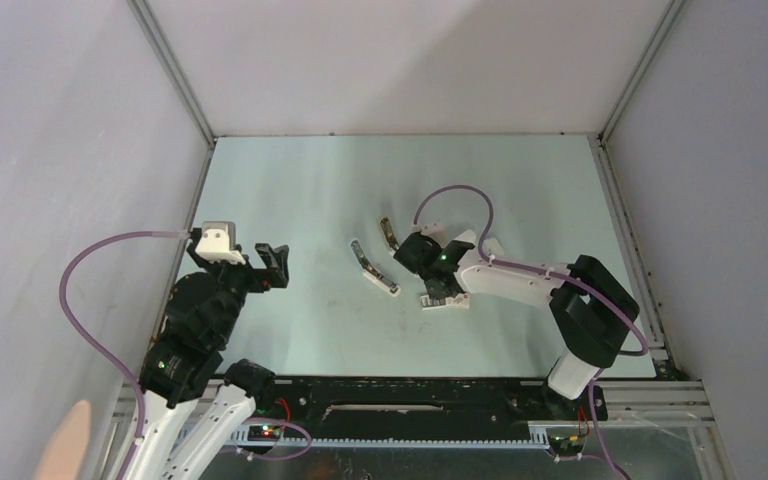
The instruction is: Load the staples into the stapler
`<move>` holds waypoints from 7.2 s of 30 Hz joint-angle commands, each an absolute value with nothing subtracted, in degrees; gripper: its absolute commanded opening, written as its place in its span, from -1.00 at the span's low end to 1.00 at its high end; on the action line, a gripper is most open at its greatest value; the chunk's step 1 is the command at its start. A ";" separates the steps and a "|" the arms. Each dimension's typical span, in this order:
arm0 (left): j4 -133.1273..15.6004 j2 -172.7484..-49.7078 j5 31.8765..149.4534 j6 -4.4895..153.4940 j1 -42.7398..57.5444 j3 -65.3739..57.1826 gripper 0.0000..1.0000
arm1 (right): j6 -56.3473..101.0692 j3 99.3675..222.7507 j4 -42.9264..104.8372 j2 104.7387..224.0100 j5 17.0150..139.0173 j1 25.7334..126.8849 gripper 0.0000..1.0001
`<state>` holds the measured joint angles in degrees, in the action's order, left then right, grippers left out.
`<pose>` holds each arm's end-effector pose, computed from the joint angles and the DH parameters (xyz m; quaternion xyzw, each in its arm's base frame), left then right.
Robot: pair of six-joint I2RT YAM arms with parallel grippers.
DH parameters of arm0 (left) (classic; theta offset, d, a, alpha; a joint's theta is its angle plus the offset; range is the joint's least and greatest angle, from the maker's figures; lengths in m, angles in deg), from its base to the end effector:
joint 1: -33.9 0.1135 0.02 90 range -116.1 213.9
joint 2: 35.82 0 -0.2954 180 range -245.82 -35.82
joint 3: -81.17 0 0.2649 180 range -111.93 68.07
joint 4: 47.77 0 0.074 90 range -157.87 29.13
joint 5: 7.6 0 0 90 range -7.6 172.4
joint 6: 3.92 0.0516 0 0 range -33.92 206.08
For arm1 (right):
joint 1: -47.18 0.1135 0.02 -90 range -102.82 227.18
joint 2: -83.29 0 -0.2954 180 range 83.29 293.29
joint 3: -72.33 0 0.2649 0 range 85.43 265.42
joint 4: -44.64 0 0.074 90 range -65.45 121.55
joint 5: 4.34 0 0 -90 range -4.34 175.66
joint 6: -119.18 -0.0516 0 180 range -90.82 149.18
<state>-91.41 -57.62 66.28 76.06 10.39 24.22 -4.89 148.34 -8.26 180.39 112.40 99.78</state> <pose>0.0832 -0.0206 0.3575 -0.0028 0.7556 -0.0847 0.6495 0.2230 0.2534 0.1959 -0.1233 0.9560 -0.0736 0.2557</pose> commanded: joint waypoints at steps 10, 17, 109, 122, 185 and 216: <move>-89.33 -57.47 67.25 76.52 10.12 24.30 0.97 | -7.20 147.83 -2.03 182.60 106.54 100.28 -0.27; -89.30 -57.44 67.42 76.50 10.17 24.31 0.97 | -8.63 147.59 -2.39 184.48 106.23 99.78 -0.23; -89.13 -57.27 68.04 76.59 10.08 24.42 0.97 | -8.97 147.03 0.74 183.21 103.28 99.27 -0.41; -89.16 -57.27 68.16 76.59 10.08 24.39 0.97 | -9.05 147.04 1.67 184.38 101.89 99.24 -0.45; -89.09 -58.84 68.16 76.59 10.30 24.33 0.97 | 7.73 150.13 6.01 173.84 96.76 99.98 -0.74; -89.38 -61.81 68.59 76.59 12.08 24.13 0.97 | 31.66 150.11 28.47 186.00 78.45 86.97 -0.74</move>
<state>-91.37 -61.21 67.81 76.06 11.55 24.22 29.19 148.91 24.28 185.31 80.58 87.83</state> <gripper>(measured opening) 0.985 0.169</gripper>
